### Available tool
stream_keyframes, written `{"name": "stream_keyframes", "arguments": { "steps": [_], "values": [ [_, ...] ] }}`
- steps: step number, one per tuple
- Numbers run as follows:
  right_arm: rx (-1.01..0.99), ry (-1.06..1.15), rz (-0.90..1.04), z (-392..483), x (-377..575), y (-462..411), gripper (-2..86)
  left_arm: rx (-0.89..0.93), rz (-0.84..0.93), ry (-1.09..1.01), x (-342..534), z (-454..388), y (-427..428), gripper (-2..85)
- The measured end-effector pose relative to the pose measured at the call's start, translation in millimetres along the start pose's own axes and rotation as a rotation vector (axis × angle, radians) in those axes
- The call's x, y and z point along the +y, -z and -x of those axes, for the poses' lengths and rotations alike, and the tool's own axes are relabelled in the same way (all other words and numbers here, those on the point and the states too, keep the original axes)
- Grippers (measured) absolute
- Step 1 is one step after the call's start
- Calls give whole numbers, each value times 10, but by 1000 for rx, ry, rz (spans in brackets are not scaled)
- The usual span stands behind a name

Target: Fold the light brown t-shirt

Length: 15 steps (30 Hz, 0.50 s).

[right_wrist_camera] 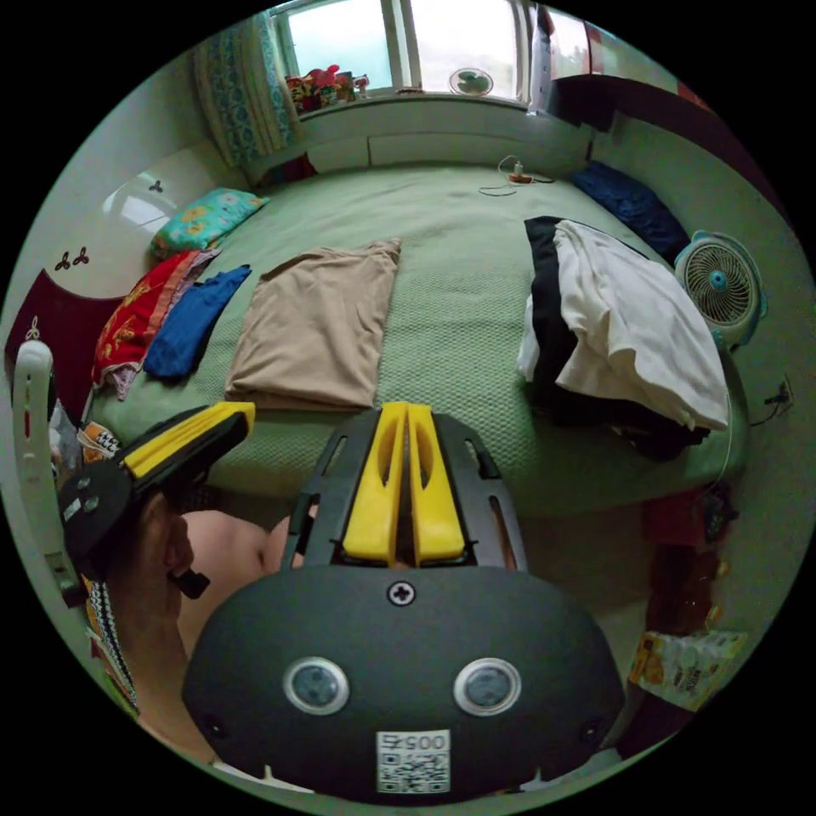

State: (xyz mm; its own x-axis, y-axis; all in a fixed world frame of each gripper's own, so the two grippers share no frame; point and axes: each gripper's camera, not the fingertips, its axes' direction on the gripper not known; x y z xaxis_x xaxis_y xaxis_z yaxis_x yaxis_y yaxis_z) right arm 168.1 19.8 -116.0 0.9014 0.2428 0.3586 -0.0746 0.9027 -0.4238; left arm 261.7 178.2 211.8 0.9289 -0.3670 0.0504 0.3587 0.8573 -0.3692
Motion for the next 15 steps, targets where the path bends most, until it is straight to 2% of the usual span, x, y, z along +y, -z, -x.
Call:
{"name": "stream_keyframes", "arguments": {
  "steps": [3,6,9,11,15],
  "values": [
    [63,-40,-26,-218,-318,-84,-8,35,19,-56,-233,-171,-201,-1],
    [-58,4,-68,-380,-763,-162,0,66,32,-104,-460,-315,-438,17],
    [-170,172,-149,-354,-1313,-283,76,148,78,-126,-637,-357,-710,90],
    [-285,362,-92,-206,-1801,-530,150,183,101,-121,-705,-356,-862,141],
    [-303,403,26,-74,-2472,-1109,170,138,107,-145,-781,-462,-1136,160]
  ]
}}
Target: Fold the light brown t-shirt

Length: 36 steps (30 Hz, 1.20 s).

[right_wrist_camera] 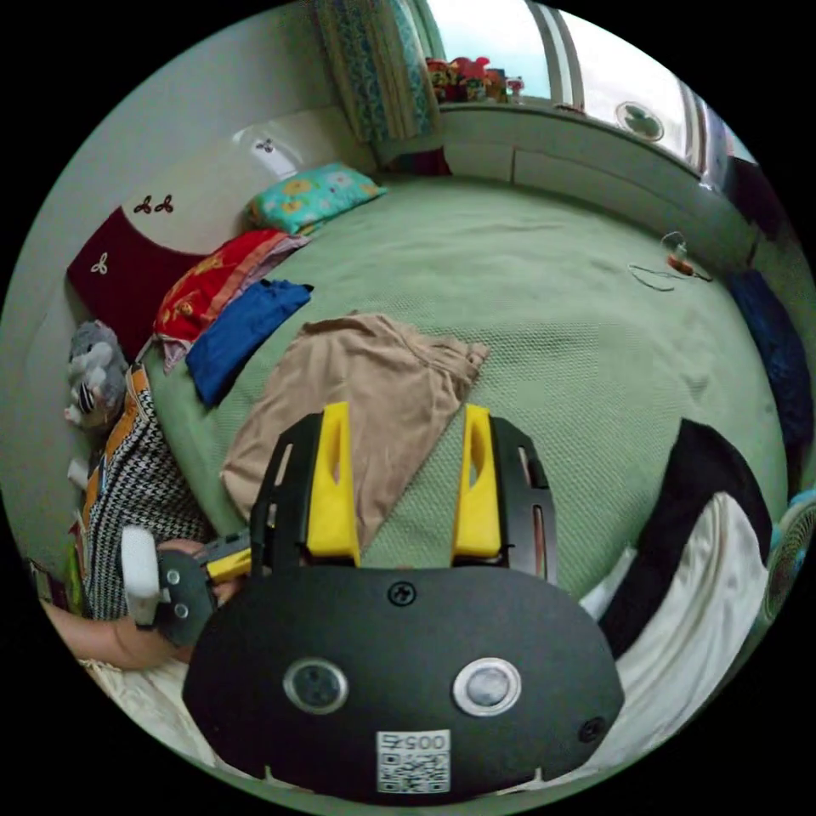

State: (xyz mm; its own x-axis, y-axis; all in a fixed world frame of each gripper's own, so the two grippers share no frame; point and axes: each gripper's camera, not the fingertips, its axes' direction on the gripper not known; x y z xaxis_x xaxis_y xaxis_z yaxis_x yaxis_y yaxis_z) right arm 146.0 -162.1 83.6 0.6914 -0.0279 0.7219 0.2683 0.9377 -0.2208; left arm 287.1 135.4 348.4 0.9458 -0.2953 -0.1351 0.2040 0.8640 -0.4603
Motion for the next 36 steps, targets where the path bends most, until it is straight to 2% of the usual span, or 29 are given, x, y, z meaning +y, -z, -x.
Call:
{"name": "stream_keyframes", "arguments": {
  "steps": [4,7,15,17,24,30,36],
  "values": [
    [-70,-88,106,-424,-429,-577,159,-85,-14,-27,-49,-162,-82,160],
    [-107,-110,137,-542,-580,-795,146,-54,-7,-5,-91,-148,-122,150],
    [66,-132,159,-475,-717,-879,50,-54,-23,-20,-167,-214,-135,58],
    [46,-149,141,-518,-732,-763,2,-38,-35,-21,-149,-192,-91,54],
    [33,-86,70,-505,-765,-174,-10,45,-157,2,-29,-208,379,50],
    [122,4,28,-341,-812,663,-12,111,-237,-9,-21,-464,701,50],
    [302,102,-8,-219,-693,1622,-12,191,-345,-30,-19,-869,1123,49]
  ]
}}
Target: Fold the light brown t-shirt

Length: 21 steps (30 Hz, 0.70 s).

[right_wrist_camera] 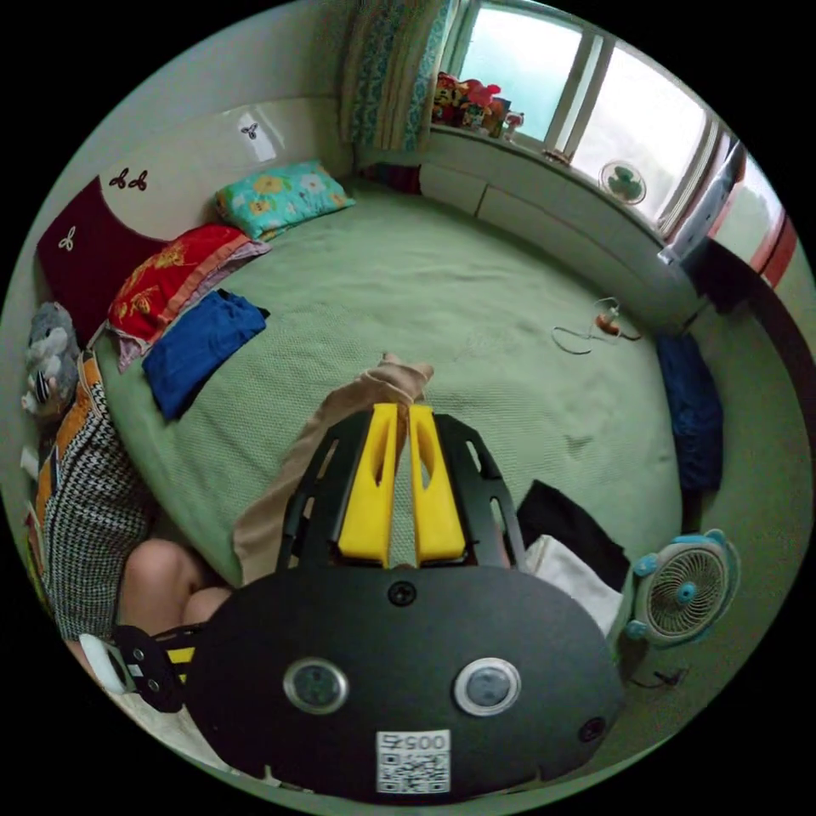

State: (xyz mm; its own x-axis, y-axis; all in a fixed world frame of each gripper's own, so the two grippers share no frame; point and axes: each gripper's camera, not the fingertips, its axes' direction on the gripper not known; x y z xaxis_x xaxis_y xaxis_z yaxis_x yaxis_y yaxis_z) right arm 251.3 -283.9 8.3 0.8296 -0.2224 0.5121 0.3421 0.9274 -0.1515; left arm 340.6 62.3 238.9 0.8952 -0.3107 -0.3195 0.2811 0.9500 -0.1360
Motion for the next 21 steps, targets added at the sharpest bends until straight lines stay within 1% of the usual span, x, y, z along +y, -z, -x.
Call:
{"name": "stream_keyframes", "arguments": {
  "steps": [3,5,7,9,10,12,14,15,17,18,21],
  "values": [
    [53,-8,-44,-260,189,523,-12,61,-61,-34,-99,-332,164,49],
    [104,-38,-69,-594,417,951,-12,99,-98,-65,-168,-574,250,49],
    [136,-68,-89,-910,647,1267,-12,177,-132,-113,-266,-916,309,49],
    [184,-115,-81,-1272,917,1485,-12,221,-127,-148,-337,-1192,227,50],
    [192,-171,-65,-1547,1125,1569,-12,228,-97,-162,-380,-1385,85,50],
    [196,-262,-34,-1949,1476,1579,-12,231,-28,-188,-413,-1658,-205,52],
    [212,-403,35,-2401,1971,1361,-11,229,39,-203,-395,-1870,-510,55],
    [213,-437,49,-2487,2097,1287,-11,238,78,-194,-360,-1954,-692,58],
    [186,-574,59,-2720,2569,1027,-8,234,126,-189,-292,-2026,-905,61],
    [170,-601,53,-2751,2669,978,-7,222,153,-187,-245,-2044,-1009,64],
    [112,-672,25,-2809,3008,814,18,229,156,-220,-146,-2040,-1081,75]
  ]
}}
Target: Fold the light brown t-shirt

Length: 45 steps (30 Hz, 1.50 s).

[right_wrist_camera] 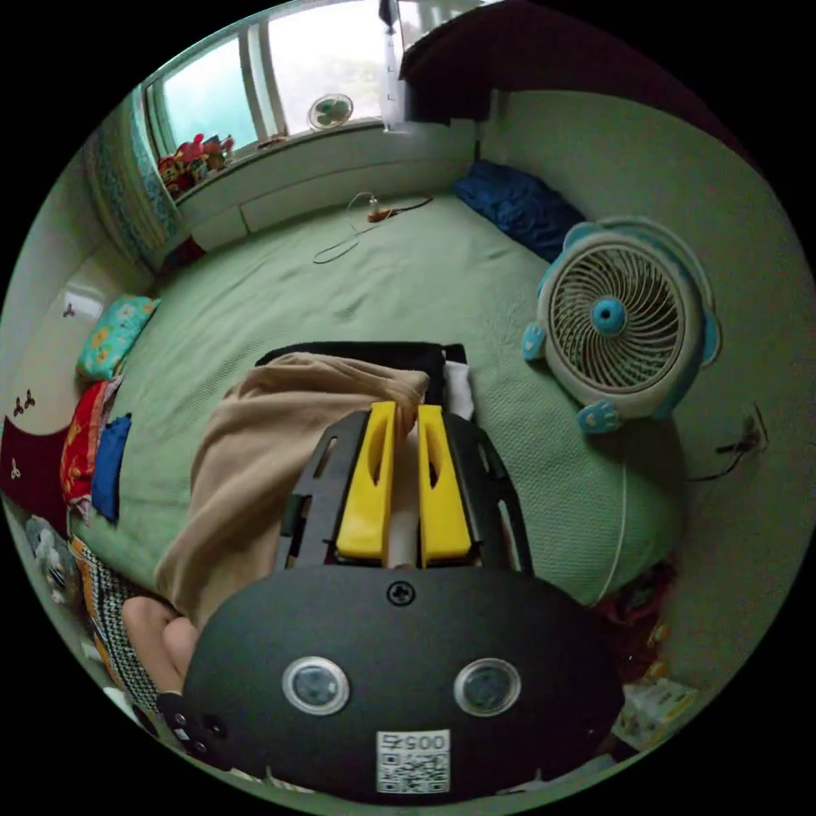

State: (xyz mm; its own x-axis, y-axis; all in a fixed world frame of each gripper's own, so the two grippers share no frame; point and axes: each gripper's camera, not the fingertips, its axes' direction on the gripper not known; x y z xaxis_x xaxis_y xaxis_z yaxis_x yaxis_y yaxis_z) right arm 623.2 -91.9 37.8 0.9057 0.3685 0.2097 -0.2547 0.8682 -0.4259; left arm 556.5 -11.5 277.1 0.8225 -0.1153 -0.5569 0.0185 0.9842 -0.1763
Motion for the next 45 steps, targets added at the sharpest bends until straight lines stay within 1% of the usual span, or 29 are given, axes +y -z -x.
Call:
{"name": "stream_keyframes", "arguments": {
  "steps": [2,6,8,11,12,14,17,19,21,24,27,30,32,33,34,35,37,39,42,45],
  "values": [
    [34,5,70,-78,68,-114,41,28,-11,-25,42,-24,38,81],
    [72,15,88,-172,90,-18,66,116,-42,-107,226,-181,259,110],
    [72,-3,48,-274,106,202,72,131,-58,-144,335,-238,382,111],
    [5,-5,-29,-408,203,557,76,76,-100,-165,475,-204,602,113],
    [-16,9,-34,-414,234,623,75,40,-115,-155,499,-124,688,113],
    [-91,131,-40,-313,451,857,85,-32,-127,-121,509,50,797,116],
    [-75,262,-39,-38,909,1079,98,-164,-138,-35,525,428,947,121],
    [-60,292,-30,120,1215,1169,103,-235,-112,38,555,731,1007,127],
    [-81,315,-18,255,1512,1233,112,-257,-92,89,600,935,1026,131],
    [-113,340,4,414,1901,1301,123,-218,-37,133,671,1187,995,134],
    [-72,406,58,561,2200,1304,124,-208,-4,146,714,1327,939,136],
    [33,486,73,703,2430,1288,118,-170,18,148,706,1426,888,133],
    [160,555,65,843,2547,1214,100,-157,29,147,686,1477,856,121],
    [204,567,62,880,2565,1185,91,-146,41,143,669,1501,835,104],
    [265,582,45,946,2597,1148,65,-131,52,147,653,1518,821,83],
    [270,584,25,998,2618,1155,28,-133,54,153,649,1523,826,73],
    [254,558,-31,1038,2631,1272,-2,-159,10,137,671,1486,970,46],
    [238,549,-78,1045,2650,1457,-8,-137,-30,127,696,1471,1139,38],
    [200,510,-123,949,2690,1748,-10,-30,-86,107,749,1475,1386,32],
    [156,455,-107,787,2728,1760,-10,-28,-39,89,815,1520,1374,32]
  ]
}}
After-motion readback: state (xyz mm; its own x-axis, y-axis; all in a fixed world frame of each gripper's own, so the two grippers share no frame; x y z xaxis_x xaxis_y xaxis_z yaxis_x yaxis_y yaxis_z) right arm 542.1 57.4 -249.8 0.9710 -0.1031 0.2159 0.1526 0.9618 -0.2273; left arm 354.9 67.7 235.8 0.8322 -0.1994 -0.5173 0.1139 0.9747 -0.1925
